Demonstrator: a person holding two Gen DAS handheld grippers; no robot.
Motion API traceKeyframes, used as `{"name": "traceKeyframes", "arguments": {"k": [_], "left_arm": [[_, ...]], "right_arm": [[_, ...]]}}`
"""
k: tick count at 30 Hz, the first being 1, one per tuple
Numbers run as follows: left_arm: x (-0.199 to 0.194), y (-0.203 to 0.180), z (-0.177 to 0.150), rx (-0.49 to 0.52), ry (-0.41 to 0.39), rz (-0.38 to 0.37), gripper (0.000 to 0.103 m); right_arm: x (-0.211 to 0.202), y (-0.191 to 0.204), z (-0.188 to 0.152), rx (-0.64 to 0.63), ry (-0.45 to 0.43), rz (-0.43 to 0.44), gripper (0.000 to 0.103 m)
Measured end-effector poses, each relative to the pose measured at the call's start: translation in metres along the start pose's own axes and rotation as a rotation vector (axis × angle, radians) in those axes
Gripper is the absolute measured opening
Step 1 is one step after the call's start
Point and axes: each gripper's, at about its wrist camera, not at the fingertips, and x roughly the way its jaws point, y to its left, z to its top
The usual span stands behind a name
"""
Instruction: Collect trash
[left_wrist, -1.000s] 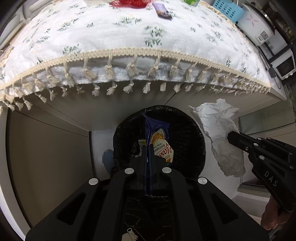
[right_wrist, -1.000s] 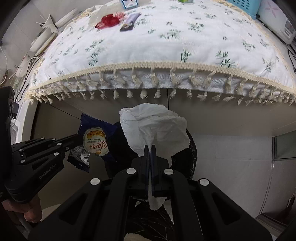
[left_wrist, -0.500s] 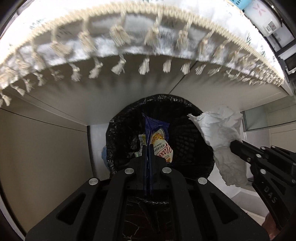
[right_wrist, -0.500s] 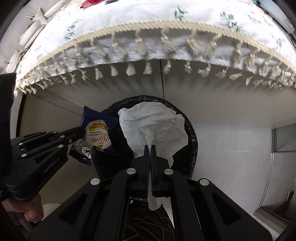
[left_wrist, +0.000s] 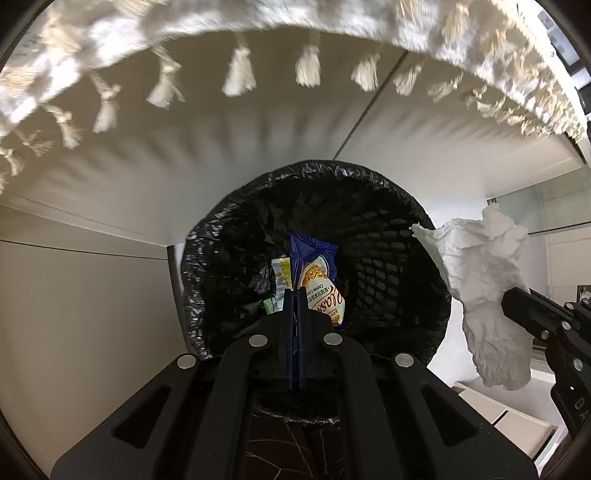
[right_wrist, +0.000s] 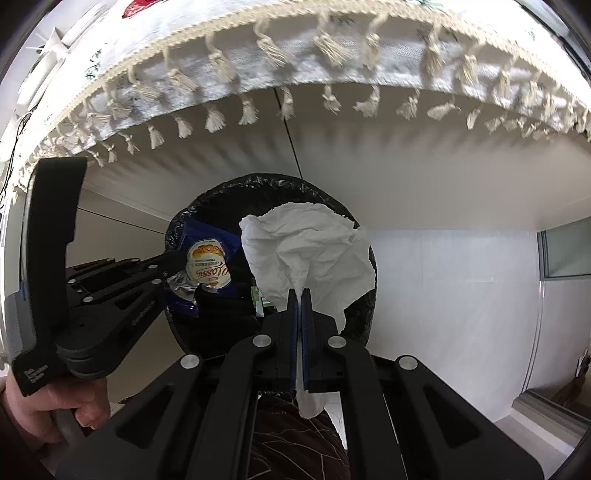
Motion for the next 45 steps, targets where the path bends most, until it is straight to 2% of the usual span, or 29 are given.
{"name": "traceKeyframes", "arguments": {"k": [10, 14, 15, 17, 20, 22, 29, 32, 34, 37, 45], "left_arm": [[0.022, -0.010, -0.001, 0.019, 0.029, -0.013, 0.001], [0.019, -0.012, -0.001, 0.023, 0.010, -0.012, 0.006], [0.017, -0.011, -0.001, 0.023, 0.004, -0.011, 0.012], [0.011, -0.007, 0.000, 0.017, -0.010, -0.005, 0.030], [0.000, 0.001, -0.001, -0.001, -0.025, -0.003, 0.042], [-0.009, 0.007, -0.002, -0.012, -0.044, -0.003, 0.053], [-0.035, 0.026, -0.008, -0.035, -0.097, 0.023, 0.080], [-0.044, 0.033, -0.009, -0.041, -0.113, 0.032, 0.086], [-0.051, 0.039, -0.012, -0.048, -0.123, 0.041, 0.094], [-0.057, 0.048, -0.013, -0.065, -0.131, 0.033, 0.097], [-0.056, 0.063, -0.017, -0.086, -0.122, 0.046, 0.097]], "right_arm": [[0.023, -0.003, -0.003, 0.029, 0.027, -0.012, 0.000], [0.028, 0.002, 0.002, 0.037, 0.030, -0.011, 0.000], [0.030, 0.002, 0.002, 0.035, 0.030, -0.011, 0.000], [0.036, 0.005, 0.003, 0.034, 0.032, -0.009, 0.001], [0.043, 0.011, 0.005, 0.022, 0.030, -0.009, 0.001], [0.046, 0.016, 0.006, 0.014, 0.030, -0.007, 0.001], [0.059, 0.041, 0.011, -0.033, 0.023, -0.009, 0.001], [0.067, 0.047, 0.014, -0.044, 0.019, -0.015, 0.001], [0.072, 0.049, 0.014, -0.045, 0.025, -0.014, 0.001], [0.080, 0.052, 0.015, -0.046, 0.034, -0.016, 0.001], [0.096, 0.061, 0.014, -0.058, 0.047, -0.015, 0.003]]}}
